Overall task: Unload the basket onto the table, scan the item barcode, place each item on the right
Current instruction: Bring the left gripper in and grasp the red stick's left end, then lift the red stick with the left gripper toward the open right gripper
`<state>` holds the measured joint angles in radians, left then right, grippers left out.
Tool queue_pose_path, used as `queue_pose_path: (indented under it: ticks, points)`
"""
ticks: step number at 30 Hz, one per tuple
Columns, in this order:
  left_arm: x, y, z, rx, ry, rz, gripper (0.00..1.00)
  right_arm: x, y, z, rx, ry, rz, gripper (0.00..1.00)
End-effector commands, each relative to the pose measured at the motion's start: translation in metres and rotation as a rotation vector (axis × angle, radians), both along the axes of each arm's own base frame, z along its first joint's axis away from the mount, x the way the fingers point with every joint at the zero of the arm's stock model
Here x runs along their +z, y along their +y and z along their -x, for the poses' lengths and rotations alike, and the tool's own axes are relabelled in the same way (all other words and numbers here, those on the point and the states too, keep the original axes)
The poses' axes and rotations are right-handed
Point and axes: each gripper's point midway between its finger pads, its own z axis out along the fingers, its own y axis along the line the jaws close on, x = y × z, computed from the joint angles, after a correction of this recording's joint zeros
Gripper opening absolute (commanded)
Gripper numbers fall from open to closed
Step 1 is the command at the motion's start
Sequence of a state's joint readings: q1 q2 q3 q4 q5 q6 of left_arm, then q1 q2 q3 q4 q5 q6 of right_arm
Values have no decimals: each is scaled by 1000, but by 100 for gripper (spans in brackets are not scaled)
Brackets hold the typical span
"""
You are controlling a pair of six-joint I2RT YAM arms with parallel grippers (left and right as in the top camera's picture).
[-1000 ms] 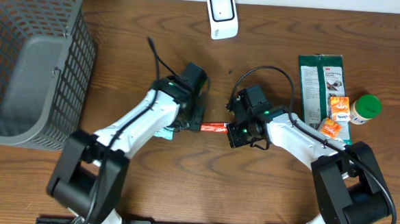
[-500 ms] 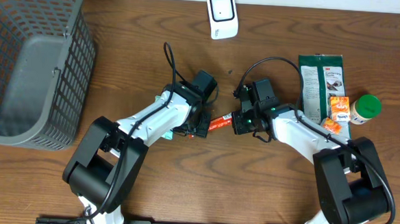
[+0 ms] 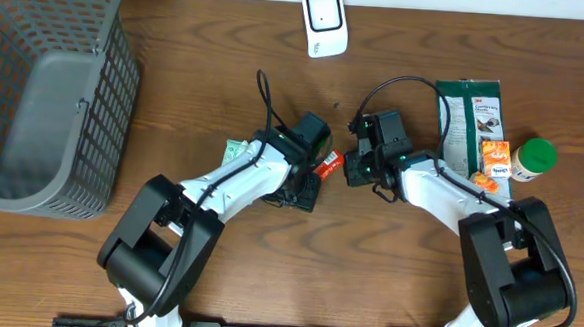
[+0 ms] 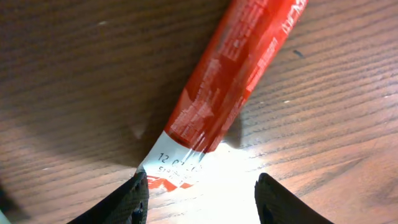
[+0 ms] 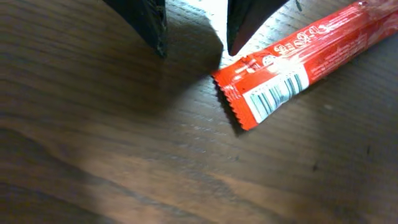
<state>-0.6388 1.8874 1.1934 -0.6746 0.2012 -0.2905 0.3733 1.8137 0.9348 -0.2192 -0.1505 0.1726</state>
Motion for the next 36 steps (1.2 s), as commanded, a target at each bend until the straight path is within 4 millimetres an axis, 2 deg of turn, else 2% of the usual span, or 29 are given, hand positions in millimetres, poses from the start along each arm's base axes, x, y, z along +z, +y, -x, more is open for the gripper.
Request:
queue_pose_path:
  ticks: [1, 6, 11, 17, 22, 23, 28, 34, 36]
  points:
    - [0, 5, -7, -4, -45, -47, 56, -9, -1, 8, 6, 52, -36, 29]
    - [0, 7, -20, 6, -111, -72, 56, -6, -2, 12, 5, 105, -124, 29]
    - [-2, 6, -25, 8, -130, -68, 56, 0, -6, 12, -3, 142, -218, 29]
    - [-8, 9, -23, 7, -119, -88, 56, -2, -21, 10, -45, 156, -220, 29]
    - [-21, 13, -15, 4, -76, -105, 55, 0, -18, 11, -37, 164, -244, 29]
    - [-24, 13, -12, 3, -64, -109, 54, 1, -17, 12, -34, 166, -250, 29]
    - [-30, 14, -8, -2, -45, -120, 31, 1, -16, 12, -32, 166, -260, 31]
    - [-31, 13, -2, -18, -31, -131, 20, 9, -7, 15, -3, 184, -340, 31]
    - [-31, 12, 0, -24, -30, -132, 9, 14, -2, 17, 13, 196, -388, 31]
